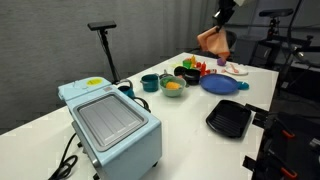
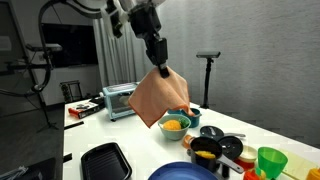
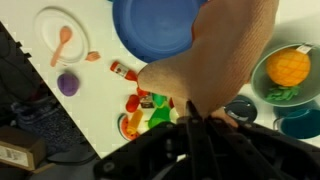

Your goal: Use the orange cloth to wipe the blue plate

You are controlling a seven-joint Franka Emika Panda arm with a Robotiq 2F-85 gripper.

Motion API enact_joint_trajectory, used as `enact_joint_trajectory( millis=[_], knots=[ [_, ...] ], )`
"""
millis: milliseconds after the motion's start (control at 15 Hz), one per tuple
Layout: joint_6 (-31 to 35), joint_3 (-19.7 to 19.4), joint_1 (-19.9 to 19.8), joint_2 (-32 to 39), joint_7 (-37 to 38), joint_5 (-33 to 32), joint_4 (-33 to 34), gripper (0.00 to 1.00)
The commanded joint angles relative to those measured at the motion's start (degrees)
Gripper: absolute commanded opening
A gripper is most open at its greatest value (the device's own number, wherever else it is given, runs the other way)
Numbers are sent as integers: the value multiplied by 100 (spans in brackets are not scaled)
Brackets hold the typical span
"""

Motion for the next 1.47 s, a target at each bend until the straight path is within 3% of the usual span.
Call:
enact_joint_trajectory(
  millis=[0, 267, 467, 600, 733, 867, 1000, 1400],
  knots=[
    [59, -144, -295, 434, 39, 286, 151, 1],
    [-114, -377, -541, 1190, 83, 831, 422, 1],
    [46, -291, -430, 1937, 465, 928, 665, 1],
    [-20, -307, -372, 2248, 579, 707, 908, 1],
    [-392, -308, -322, 2516, 442, 623, 1154, 1],
    [-931, -402, -177, 2811, 636, 132, 1440, 1],
    [-823, -343, -108, 3018, 691, -63, 1488, 1],
    [150, -424, -391, 3233, 592, 442, 1426, 1]
  ],
)
